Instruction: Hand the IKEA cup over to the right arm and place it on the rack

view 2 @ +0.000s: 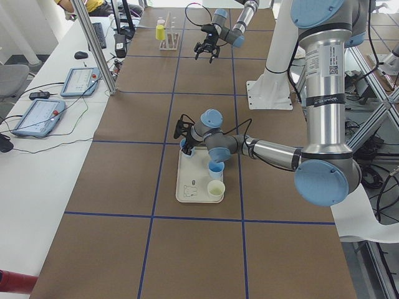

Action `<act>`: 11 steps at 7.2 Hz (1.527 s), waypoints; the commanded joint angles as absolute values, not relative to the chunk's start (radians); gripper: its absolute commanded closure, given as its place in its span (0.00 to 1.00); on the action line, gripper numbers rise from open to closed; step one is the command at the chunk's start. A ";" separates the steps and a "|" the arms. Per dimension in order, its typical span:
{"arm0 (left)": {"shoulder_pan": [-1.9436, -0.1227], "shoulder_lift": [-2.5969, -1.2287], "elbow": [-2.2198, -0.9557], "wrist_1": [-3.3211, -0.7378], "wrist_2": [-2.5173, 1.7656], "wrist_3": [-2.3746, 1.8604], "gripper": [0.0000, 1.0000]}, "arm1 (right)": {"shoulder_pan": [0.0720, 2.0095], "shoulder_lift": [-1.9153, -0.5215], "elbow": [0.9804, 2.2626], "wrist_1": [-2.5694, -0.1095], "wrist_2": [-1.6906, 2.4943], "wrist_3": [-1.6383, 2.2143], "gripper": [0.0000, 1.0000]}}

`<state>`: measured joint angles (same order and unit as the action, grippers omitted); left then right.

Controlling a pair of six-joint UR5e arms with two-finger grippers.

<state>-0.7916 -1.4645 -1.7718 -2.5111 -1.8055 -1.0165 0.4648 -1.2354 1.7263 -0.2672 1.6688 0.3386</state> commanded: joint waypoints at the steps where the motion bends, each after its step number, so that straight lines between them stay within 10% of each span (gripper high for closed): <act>1: -0.787 -1.462 -1.772 -2.511 -1.805 -1.015 0.75 | 0.465 -1.233 1.723 -0.268 1.666 0.337 0.01; 3: -0.788 -1.457 -1.772 -2.511 -1.805 -1.015 1.00 | 0.462 -1.232 1.723 -0.268 1.667 0.337 0.01; 11: -0.848 -1.610 -2.011 -2.490 -2.058 -1.315 1.00 | 0.393 -1.193 1.684 -0.153 1.671 0.299 0.01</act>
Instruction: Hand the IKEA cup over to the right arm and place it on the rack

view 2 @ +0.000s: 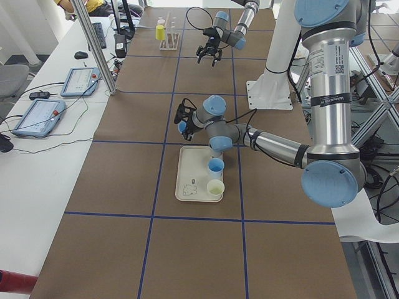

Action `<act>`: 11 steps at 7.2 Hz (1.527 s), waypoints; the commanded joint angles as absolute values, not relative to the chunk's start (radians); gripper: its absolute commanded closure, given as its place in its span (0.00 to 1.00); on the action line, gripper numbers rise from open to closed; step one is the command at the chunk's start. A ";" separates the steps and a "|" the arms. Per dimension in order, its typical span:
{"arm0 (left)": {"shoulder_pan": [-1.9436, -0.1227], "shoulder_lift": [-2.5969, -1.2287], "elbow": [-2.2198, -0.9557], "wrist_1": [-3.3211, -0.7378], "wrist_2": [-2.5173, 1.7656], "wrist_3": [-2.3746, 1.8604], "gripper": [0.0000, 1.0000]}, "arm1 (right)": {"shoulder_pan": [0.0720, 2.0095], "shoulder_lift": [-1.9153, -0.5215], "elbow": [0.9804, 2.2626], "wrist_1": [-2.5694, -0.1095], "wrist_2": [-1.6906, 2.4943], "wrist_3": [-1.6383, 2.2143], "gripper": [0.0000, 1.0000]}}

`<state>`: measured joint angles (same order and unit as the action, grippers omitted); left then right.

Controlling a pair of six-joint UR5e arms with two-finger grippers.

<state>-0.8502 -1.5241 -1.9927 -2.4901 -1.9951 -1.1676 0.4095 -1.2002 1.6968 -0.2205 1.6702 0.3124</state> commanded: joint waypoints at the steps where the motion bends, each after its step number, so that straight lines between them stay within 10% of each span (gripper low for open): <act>1: -0.842 -1.661 -2.016 -2.497 -2.063 -1.394 1.00 | 0.388 -1.193 1.654 -0.067 1.671 0.299 0.01; 11: -0.506 -1.830 -2.030 -2.543 -1.788 -1.585 1.00 | 0.374 -1.144 1.603 0.041 1.663 0.259 0.01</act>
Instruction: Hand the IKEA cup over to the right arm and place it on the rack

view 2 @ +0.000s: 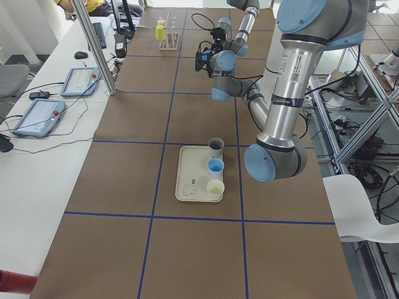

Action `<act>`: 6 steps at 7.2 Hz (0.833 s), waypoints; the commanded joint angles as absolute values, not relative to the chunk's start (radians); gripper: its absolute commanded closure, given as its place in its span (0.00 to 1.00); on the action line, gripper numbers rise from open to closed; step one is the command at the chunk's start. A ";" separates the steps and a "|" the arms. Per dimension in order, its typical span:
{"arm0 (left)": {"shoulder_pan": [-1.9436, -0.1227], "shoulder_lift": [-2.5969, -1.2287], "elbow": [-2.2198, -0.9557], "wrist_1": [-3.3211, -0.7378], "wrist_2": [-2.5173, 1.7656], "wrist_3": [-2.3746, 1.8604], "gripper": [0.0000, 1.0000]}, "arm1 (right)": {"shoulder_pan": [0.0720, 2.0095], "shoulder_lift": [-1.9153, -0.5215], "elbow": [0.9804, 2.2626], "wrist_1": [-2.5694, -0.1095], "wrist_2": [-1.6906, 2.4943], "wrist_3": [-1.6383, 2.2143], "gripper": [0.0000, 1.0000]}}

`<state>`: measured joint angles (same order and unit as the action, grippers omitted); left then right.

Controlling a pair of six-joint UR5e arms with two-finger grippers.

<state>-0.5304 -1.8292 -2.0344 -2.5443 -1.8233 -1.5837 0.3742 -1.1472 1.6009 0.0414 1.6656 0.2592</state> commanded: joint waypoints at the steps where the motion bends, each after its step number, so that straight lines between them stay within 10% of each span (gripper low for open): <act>1: -0.482 -1.830 -2.025 -2.543 -1.763 -1.585 1.00 | 0.376 -1.141 1.603 0.041 1.663 0.259 0.01; 6: -0.466 -1.832 -2.025 -2.543 -1.746 -1.601 1.00 | 0.379 -1.141 1.612 0.041 1.661 0.259 0.12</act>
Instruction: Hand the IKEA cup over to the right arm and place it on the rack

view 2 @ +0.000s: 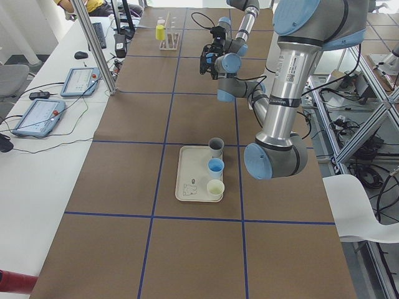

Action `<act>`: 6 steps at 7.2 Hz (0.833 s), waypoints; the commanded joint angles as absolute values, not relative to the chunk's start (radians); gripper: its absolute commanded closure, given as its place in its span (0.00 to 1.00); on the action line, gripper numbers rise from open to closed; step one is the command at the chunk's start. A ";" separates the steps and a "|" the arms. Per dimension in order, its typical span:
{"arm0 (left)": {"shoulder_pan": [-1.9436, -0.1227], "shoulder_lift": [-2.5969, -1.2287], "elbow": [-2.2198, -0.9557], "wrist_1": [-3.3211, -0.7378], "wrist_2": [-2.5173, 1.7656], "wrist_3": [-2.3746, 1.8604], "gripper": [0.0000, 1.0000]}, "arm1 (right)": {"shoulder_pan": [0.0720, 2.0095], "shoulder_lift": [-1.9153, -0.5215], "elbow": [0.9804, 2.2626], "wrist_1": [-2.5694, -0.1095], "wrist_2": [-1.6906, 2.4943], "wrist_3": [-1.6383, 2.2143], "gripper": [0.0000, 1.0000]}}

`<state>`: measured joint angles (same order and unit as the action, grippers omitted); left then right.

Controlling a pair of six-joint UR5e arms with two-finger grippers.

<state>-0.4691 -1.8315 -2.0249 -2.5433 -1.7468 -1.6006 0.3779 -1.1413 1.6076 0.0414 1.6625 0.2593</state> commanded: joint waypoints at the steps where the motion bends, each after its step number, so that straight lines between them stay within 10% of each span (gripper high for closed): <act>1: -0.466 -1.832 -2.025 -2.543 -1.746 -1.601 1.00 | 0.379 -1.141 1.614 0.041 1.663 0.259 0.20; 4: -0.466 -1.830 -2.025 -2.543 -1.746 -1.601 1.00 | 0.382 -1.141 1.614 0.041 1.661 0.259 0.26; 5: -0.466 -1.830 -2.025 -2.543 -1.750 -1.601 1.00 | 0.383 -1.141 1.614 0.040 1.661 0.259 0.46; 6: -0.466 -1.838 -2.026 -2.545 -1.759 -1.598 0.35 | 0.388 -1.143 1.614 0.038 1.661 0.259 0.57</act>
<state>-0.4664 -1.8314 -2.0249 -2.5436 -1.7513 -1.6007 0.3838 -1.1418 1.6137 0.0401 1.6614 0.2592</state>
